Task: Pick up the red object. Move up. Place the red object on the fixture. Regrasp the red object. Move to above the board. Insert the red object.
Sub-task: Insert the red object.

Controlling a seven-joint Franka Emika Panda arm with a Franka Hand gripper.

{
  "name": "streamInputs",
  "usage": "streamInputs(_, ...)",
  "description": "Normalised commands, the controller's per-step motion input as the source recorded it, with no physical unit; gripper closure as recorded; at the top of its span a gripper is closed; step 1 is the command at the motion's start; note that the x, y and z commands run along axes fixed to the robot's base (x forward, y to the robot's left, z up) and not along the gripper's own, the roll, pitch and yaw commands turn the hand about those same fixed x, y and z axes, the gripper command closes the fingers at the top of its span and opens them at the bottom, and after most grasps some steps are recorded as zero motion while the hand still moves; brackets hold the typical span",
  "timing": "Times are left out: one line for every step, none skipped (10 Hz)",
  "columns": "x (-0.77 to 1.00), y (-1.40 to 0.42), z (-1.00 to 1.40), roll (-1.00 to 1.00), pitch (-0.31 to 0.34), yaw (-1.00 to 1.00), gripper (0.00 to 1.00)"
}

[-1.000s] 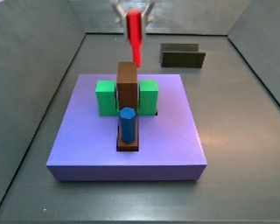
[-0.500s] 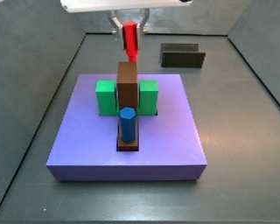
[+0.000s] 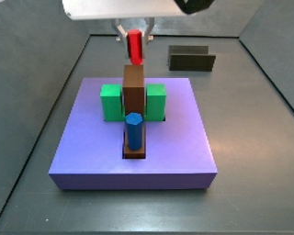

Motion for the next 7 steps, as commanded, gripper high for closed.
streamInputs(0.00,0.00,-0.17,0.08,0.000,-0.01,1.00)
streamInputs(-0.13,0.00,-0.05,0.05,0.004,-0.03,1.00)
streamInputs(-0.17,0.00,0.00,0.01,0.000,-0.05,1.00)
streamInputs(-0.12,0.00,0.00,0.00,0.000,-0.05,1.00)
streamInputs(-0.14,0.00,-0.01,0.00,0.000,-0.04,1.00)
streamInputs(-0.16,0.00,-0.01,0.00,0.000,-0.05,1.00)
streamInputs(-0.05,0.00,-0.07,0.00,0.000,-0.02,1.00)
